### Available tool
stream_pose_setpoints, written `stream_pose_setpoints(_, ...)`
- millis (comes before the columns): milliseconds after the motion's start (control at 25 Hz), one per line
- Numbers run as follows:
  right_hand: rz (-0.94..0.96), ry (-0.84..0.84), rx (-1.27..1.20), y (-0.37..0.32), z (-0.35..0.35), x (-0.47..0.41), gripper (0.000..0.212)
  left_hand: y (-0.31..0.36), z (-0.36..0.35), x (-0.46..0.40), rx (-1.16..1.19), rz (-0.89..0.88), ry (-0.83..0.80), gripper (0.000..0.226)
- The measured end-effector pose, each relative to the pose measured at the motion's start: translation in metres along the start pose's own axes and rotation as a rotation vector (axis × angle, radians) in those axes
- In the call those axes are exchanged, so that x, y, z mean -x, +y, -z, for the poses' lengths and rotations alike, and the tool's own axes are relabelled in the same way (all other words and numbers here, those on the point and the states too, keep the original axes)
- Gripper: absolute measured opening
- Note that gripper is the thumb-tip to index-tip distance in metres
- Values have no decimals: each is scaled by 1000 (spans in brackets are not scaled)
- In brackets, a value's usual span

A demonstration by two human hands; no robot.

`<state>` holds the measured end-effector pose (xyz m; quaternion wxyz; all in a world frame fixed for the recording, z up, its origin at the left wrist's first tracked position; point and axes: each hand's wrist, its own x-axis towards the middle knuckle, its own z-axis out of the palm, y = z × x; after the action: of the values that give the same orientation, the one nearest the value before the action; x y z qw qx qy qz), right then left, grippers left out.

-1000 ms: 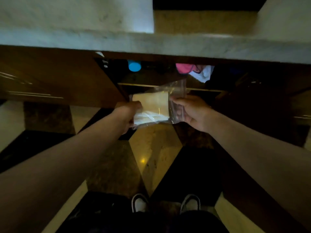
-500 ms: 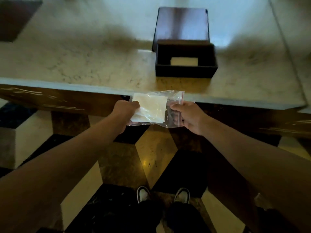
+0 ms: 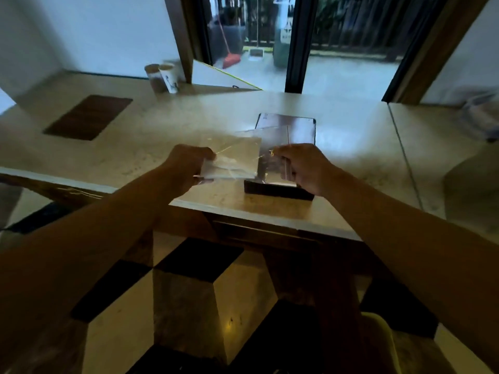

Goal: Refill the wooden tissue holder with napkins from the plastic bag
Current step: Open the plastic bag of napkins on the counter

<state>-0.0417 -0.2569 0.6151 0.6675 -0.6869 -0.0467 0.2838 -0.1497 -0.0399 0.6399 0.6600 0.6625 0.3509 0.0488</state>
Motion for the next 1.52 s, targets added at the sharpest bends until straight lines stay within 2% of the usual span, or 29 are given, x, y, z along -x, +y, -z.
stream_pose_setpoints(80,34,-18,-20,-13,2,-2,20,7,-3,7,37,21,35,19)
stream_pose_setpoints(200,51,-34,-37,-25,1,-11,5,8,-2,6,86,23,39,24)
stream_pose_setpoints(520,23,0,-32,-17,-25,-63,4,-6,2,-59,106,40,54,8)
stream_pose_setpoints(680,-12,19,0,-5,-50,-100,7,-31,7,-115,19,104,32,12)
stream_pose_setpoints(840,-55,66,103,9,-91,-149,17,-61,16,-180,-11,257,-26,16)
stream_pose_setpoints(1040,-115,83,225,31,-118,-182,29,-102,18,-227,16,391,-118,26)
stream_pose_setpoints(1200,-169,102,280,48,-126,-198,28,-122,19,-246,-107,419,-115,28)
stream_pose_setpoints(1320,-103,75,363,57,-132,-201,30,-135,20,-252,-262,343,-166,25)
stream_pose_setpoints(1520,-69,0,450,66,-138,-201,27,-132,25,-254,-391,305,-39,18)
